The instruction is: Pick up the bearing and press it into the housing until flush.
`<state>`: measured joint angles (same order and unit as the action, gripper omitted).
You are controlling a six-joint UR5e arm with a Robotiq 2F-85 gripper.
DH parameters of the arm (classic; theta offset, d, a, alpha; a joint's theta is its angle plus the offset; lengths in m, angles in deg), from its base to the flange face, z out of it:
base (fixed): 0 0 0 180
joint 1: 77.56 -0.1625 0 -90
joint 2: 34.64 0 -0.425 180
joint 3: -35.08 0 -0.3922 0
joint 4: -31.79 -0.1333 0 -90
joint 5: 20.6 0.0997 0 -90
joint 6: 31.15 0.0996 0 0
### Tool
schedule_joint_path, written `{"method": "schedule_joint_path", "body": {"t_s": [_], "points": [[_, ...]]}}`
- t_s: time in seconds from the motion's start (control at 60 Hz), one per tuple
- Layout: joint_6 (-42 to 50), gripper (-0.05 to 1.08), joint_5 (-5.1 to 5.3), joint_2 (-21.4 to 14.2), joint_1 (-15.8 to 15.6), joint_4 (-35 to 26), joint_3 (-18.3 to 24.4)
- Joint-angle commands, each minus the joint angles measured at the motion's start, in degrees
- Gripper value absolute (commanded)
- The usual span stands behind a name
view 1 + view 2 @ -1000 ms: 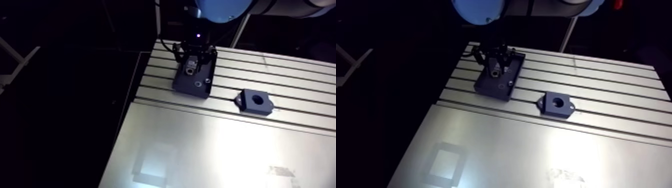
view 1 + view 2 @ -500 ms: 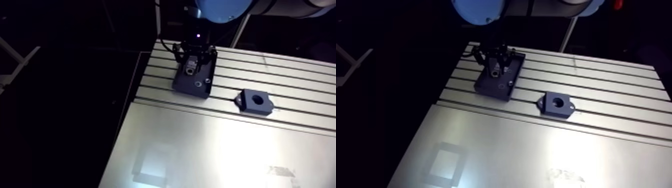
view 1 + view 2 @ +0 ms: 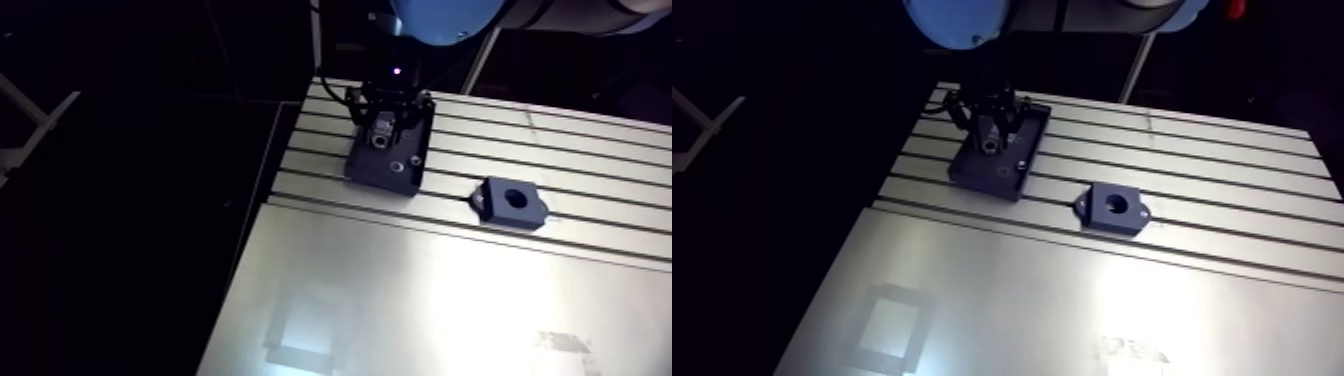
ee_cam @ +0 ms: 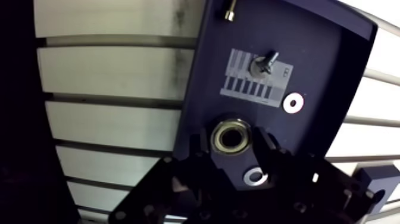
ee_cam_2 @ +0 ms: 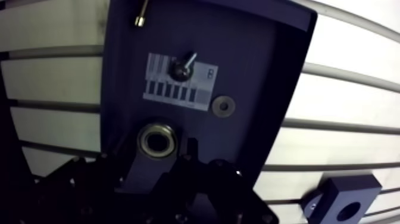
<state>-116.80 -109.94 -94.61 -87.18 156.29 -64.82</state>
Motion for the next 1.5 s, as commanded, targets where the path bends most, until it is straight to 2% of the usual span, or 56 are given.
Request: {"method": "schedule_joint_path", "body": {"t_s": [0.017,0.967,1.05,1.25,1.5], "points": [[0.0,0.51,0.00,0.2,0.0,0.0,0.0],[0.0,0.57,0.09,-1.1,0.0,-0.2,0.3],[0.0,0.57,-0.16,-2.1,0.0,-0.4,0.4],[-1.1,0.60,0.00,-4.6,0.6,-1.6,0.7],[-3.5,0.61,0.09,-10.4,4.1,-6.3,0.9]]}}
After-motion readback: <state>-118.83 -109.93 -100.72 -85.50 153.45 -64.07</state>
